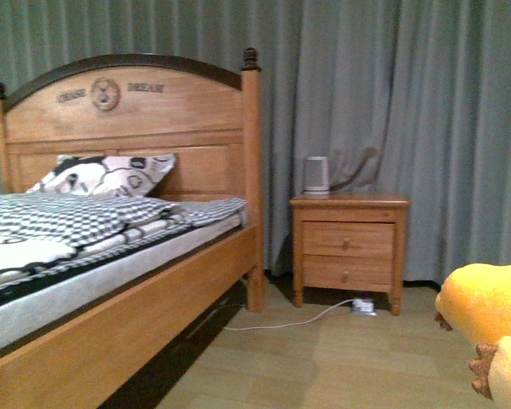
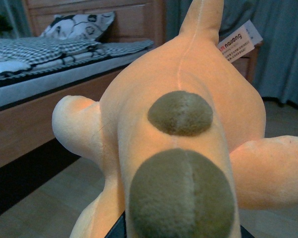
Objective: Put away toys
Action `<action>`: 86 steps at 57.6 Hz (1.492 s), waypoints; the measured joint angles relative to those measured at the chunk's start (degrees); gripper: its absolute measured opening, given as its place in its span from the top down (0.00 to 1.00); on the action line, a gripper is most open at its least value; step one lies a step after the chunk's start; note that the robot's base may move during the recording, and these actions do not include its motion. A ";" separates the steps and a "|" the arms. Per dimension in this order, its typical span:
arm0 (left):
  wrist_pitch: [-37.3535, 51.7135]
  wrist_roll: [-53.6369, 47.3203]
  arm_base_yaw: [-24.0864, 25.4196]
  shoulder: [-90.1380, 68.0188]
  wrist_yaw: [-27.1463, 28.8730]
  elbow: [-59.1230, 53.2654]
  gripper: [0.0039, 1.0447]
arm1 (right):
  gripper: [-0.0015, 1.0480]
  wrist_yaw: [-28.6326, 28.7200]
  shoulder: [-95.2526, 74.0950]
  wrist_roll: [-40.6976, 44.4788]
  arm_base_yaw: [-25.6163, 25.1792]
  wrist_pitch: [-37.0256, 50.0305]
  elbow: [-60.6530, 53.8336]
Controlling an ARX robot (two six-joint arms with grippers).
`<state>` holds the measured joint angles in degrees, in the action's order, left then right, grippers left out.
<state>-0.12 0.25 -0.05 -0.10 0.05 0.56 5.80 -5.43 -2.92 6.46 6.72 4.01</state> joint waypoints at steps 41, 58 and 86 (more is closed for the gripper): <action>0.00 0.00 -0.04 -0.04 -0.02 0.00 0.06 | 0.91 0.20 0.04 0.00 -0.04 0.00 0.00; 0.00 0.00 -0.04 -0.04 -0.02 0.00 0.06 | 0.91 0.15 0.02 0.00 -0.04 0.00 0.00; 0.00 0.00 -0.04 0.00 -0.02 0.00 0.06 | 0.91 0.15 0.07 0.00 -0.04 0.00 0.00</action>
<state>-0.12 0.25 -0.10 -0.10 0.03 0.56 5.96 -5.37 -2.92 6.42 6.72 4.01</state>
